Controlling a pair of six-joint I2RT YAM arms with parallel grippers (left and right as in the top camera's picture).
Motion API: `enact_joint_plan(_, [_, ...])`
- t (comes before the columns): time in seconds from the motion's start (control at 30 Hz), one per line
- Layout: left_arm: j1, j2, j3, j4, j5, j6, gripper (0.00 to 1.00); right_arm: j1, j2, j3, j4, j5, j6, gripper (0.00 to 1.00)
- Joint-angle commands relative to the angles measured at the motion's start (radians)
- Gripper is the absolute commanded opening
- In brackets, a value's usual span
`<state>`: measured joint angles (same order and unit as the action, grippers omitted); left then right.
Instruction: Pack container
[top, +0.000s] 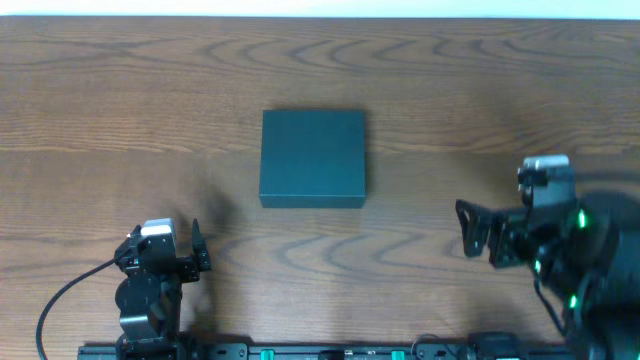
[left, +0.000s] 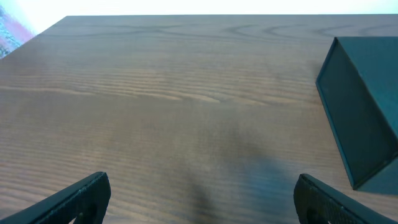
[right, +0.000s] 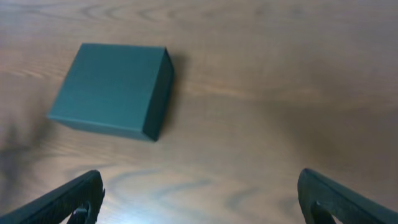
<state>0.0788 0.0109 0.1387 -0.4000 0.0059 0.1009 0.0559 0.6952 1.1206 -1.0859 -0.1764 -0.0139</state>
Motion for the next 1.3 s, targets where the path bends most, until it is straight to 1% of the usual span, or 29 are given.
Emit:
enact_joint_plan(0.0, [0.007, -0.006, -0.020, -0.004, 0.010, -0.015, 0.95, 0.008, -0.150, -0.139, 0.029, 0.023, -0.189, 0.99])
enact_joint_plan(0.1, [0.007, -0.006, -0.020, -0.004, 0.010, -0.015, 0.95, 0.008, -0.290, -0.281, 0.069, 0.023, -0.212, 0.99])
enact_joint_plan(0.27, [0.007, -0.006, -0.020, -0.004, 0.010, -0.014, 0.95, 0.008, -0.483, -0.490, 0.163, 0.008, -0.211, 0.99])
enact_joint_plan(0.37, [0.007, -0.006, -0.020, -0.004, 0.010, -0.015, 0.95, 0.008, -0.577, -0.593, 0.172, -0.008, -0.211, 0.99])
enact_joint_plan(0.53, [0.007, -0.006, -0.020, -0.004, 0.011, -0.014, 0.95, 0.008, -0.681, -0.719, 0.178, -0.046, -0.211, 0.99])
enact_joint_plan(0.73, [0.007, -0.006, -0.020, -0.004, 0.010, -0.015, 0.95, 0.011, -0.690, -0.800, 0.177, -0.109, -0.211, 0.99])
enact_joint_plan(0.93, [0.007, -0.006, -0.020, -0.004, 0.010, -0.014, 0.95, 0.011, -0.690, -0.872, 0.178, -0.108, -0.211, 0.99])
enact_joint_plan(1.03, [0.007, -0.006, -0.020, -0.004, 0.010, -0.015, 0.95, 0.011, -0.690, -0.907, 0.214, -0.109, -0.211, 0.99])
enact_joint_plan(1.27, [0.007, -0.006, -0.020, -0.004, 0.010, -0.015, 0.95, 0.011, -0.690, -0.924, 0.223, -0.108, -0.211, 0.99])
